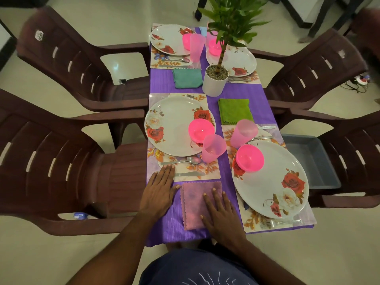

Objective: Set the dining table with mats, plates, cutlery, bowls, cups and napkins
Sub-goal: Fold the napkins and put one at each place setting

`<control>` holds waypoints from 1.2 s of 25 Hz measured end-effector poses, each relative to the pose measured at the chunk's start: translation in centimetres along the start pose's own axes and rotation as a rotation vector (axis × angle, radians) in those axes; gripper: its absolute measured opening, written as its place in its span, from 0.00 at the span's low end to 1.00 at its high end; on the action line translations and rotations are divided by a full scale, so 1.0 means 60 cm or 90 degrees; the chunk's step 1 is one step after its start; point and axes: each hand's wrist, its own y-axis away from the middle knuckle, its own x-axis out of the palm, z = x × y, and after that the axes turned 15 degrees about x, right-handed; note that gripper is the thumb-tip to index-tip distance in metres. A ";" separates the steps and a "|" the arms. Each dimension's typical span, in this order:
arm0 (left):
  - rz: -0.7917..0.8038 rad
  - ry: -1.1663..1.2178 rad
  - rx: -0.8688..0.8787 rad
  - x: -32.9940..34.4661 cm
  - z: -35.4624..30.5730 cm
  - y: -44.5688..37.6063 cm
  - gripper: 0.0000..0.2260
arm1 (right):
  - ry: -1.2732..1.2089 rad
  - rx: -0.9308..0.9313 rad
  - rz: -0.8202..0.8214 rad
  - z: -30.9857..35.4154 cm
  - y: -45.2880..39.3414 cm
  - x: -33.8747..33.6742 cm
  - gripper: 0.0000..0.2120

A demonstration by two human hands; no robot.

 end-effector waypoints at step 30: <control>0.076 -0.060 -0.026 -0.153 0.192 -0.613 0.31 | 0.000 -0.085 -0.117 0.077 -0.142 -0.012 0.29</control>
